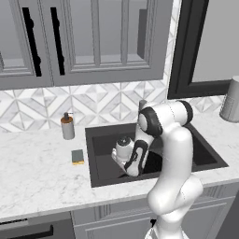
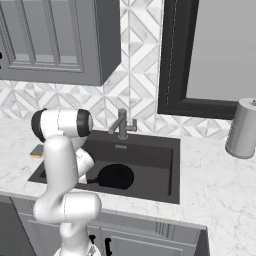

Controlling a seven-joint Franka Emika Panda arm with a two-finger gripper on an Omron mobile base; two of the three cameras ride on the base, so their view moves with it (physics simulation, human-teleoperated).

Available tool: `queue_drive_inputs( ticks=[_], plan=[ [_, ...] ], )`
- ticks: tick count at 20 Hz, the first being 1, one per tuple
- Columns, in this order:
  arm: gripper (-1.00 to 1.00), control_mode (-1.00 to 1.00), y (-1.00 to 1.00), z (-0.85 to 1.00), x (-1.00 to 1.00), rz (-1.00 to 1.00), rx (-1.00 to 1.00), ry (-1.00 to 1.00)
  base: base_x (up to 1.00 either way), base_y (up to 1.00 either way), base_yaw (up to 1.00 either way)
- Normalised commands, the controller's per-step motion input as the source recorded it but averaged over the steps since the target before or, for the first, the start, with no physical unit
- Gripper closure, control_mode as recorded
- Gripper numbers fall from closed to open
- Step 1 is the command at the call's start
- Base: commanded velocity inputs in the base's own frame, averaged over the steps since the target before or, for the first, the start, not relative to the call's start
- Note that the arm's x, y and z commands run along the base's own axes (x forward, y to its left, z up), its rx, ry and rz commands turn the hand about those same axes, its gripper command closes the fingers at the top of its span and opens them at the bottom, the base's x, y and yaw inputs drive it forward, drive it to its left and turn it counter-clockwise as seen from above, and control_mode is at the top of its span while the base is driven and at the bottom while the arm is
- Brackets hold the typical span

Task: Pick the pan and sponge and place them into the sink. Then turn on the water.

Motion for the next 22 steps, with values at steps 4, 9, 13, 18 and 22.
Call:
queue_drive_inputs(
  ticks=[4,9,13,18,22],
  plan=[
    [-1.00,-1.00,-0.31,0.04,0.33,0.07,0.12,-0.35,0.00,0.00,0.00],
    [-1.00,-1.00,-0.10,0.59,0.02,0.05,0.11,-0.31,0.00,0.00,0.00],
    [-1.00,-1.00,0.31,0.85,-0.20,-0.08,-0.03,-0.19,0.00,0.00,0.00],
    [-1.00,-1.00,0.61,0.81,-0.14,-0.23,-0.02,-0.10,0.00,0.00,0.00],
    [-1.00,-1.00,0.18,0.98,-0.05,-0.06,0.02,0.05,0.00,0.00,0.00]
  ],
)
